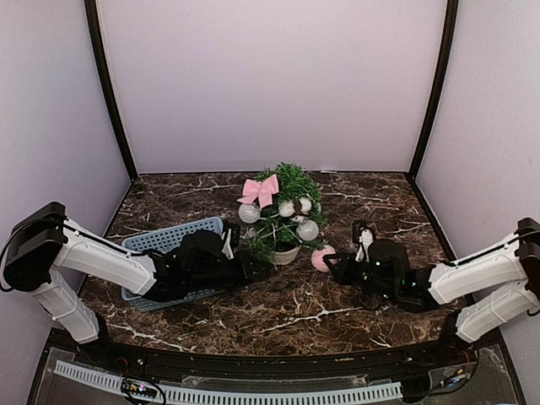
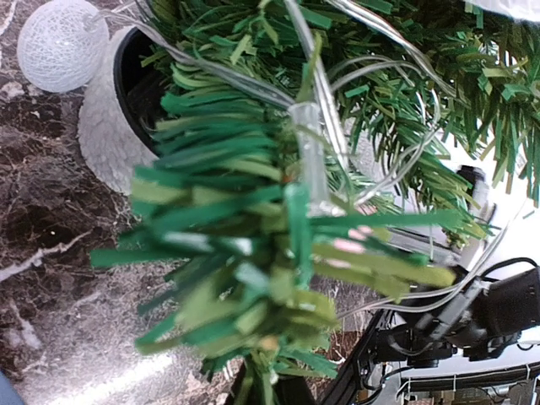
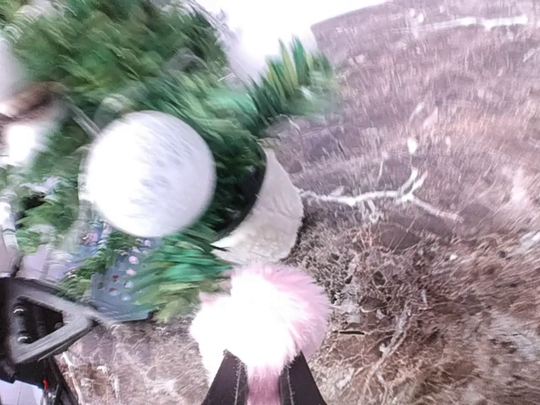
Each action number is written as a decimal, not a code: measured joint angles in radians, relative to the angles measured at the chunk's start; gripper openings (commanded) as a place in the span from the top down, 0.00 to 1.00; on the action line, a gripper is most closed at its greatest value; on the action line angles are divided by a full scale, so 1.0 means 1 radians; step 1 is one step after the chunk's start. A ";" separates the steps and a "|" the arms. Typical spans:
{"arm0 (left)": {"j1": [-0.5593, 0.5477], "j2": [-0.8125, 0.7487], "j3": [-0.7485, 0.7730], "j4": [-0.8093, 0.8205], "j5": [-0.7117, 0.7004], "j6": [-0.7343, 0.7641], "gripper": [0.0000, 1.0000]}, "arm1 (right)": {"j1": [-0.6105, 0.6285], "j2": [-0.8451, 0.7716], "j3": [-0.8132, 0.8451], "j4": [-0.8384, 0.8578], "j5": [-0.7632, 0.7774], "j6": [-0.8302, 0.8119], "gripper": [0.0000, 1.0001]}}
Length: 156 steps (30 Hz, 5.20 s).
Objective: Decorate the small christmas tree
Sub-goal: Turn around the Christmas tree at the center of the board, then place the ornament ball in the gap of branches, then pick up the ornament ball from the bin.
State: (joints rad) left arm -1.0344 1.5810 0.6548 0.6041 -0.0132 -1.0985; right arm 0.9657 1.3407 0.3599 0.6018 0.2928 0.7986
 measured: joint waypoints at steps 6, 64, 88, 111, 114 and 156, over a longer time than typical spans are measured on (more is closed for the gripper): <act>0.010 -0.009 -0.002 -0.024 0.017 0.018 1.00 | 0.003 -0.261 -0.005 -0.128 -0.012 -0.088 1.00; 0.228 -0.169 0.001 -0.374 0.145 0.257 1.00 | -0.193 0.087 0.646 -0.350 -0.376 -0.383 1.00; 0.230 -0.169 0.001 -0.374 0.155 0.277 1.00 | -0.196 0.164 0.700 -0.442 -0.461 -0.457 0.83; 0.235 -0.549 -0.007 -0.693 -0.034 0.278 0.26 | -0.240 -0.076 0.599 -0.498 -0.328 -0.407 0.25; 0.261 -0.650 -0.014 -0.801 -0.084 0.269 0.26 | -0.240 -0.104 0.582 -0.496 -0.317 -0.397 0.24; 0.655 -0.472 -0.047 -1.257 0.141 0.410 0.57 | -0.241 -0.151 0.454 -0.468 -0.248 -0.307 0.21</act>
State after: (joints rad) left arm -0.3794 1.1088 0.6075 -0.6529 0.1280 -0.6888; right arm 0.7242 1.1893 0.8135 0.1337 0.0448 0.4919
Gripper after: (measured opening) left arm 0.418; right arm 0.790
